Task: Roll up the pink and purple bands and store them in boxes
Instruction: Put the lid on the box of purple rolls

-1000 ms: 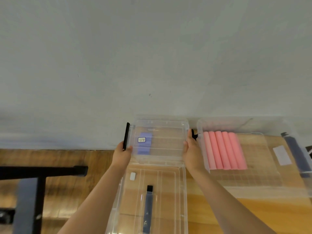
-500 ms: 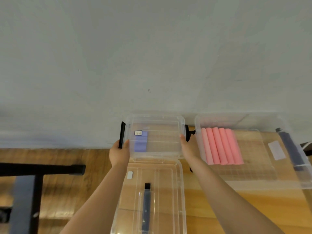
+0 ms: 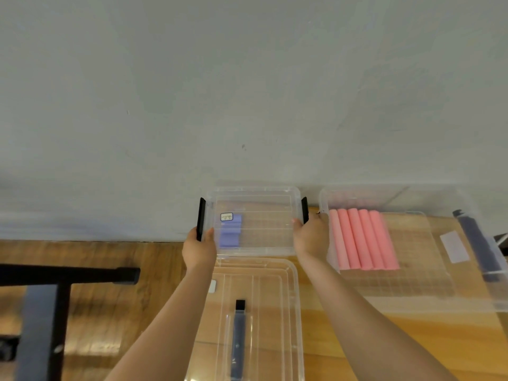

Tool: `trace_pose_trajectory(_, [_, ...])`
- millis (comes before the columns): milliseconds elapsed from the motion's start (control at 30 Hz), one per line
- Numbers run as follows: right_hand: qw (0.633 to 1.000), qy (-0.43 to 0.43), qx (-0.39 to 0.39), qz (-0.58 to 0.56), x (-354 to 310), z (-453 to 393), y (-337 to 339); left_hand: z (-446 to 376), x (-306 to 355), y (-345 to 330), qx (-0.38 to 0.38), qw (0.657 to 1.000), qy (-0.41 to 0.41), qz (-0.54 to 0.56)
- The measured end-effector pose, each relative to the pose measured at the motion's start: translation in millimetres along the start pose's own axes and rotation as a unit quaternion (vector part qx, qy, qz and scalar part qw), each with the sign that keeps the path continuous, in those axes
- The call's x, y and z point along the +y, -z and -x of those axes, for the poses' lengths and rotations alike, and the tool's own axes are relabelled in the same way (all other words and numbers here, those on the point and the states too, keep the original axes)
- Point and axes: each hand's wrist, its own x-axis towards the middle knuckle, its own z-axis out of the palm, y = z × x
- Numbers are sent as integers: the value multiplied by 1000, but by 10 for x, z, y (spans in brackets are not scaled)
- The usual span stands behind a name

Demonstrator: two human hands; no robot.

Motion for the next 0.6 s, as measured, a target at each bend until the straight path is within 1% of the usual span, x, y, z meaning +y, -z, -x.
trace_pose_trajectory(133, [1000, 21, -12, -7, 22, 8, -18, 33, -19, -35, 29, 997, -46, -47])
trace_pose_trajectory(233, [1000, 30, 1, -3, 19, 21, -11, 29, -46, -57, 47, 995, -61, -56])
trace_pose_trajectory(300, [999, 34, 17, -1, 10, 18, -27, -11, -77, -53, 51, 993, -86, -66])
trace_pose_trajectory(367, [999, 42, 25, 10, 24, 3, -58, -67, -110, -43, 52, 986, -120, -100])
trace_pose_trajectory(467, [998, 53, 29, 29, 36, -21, -102, -93, -99, -14, 28, 976, -141, -165])
trace_pose_trajectory(600, [997, 58, 27, 43, 55, 7, -128, -123, -71, -7, -16, 968, -138, -209])
